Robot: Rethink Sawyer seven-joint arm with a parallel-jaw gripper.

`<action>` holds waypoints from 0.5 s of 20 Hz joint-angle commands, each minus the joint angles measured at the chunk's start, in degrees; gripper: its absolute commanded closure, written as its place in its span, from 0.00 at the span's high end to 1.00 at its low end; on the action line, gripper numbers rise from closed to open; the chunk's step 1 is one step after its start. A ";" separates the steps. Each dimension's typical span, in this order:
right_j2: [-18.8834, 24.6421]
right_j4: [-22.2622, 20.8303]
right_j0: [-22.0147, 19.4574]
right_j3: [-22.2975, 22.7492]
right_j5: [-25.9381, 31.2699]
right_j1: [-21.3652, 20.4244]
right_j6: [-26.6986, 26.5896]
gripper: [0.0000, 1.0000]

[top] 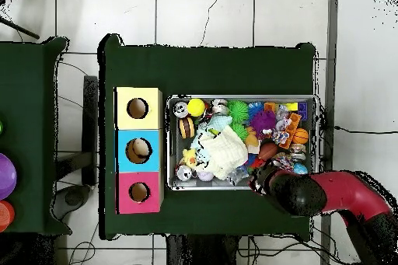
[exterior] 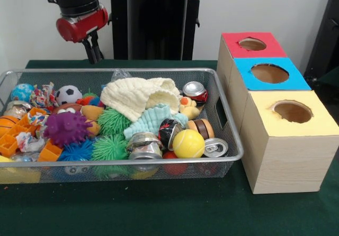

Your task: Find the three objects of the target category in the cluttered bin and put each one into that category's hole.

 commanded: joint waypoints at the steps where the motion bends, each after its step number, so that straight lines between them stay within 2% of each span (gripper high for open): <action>1: -4.12 2.29 1.95 0.08 -0.12 -2.40 8.07 0.00; 10: -5.89 1.29 2.35 -0.39 -1.63 -1.30 6.69 0.00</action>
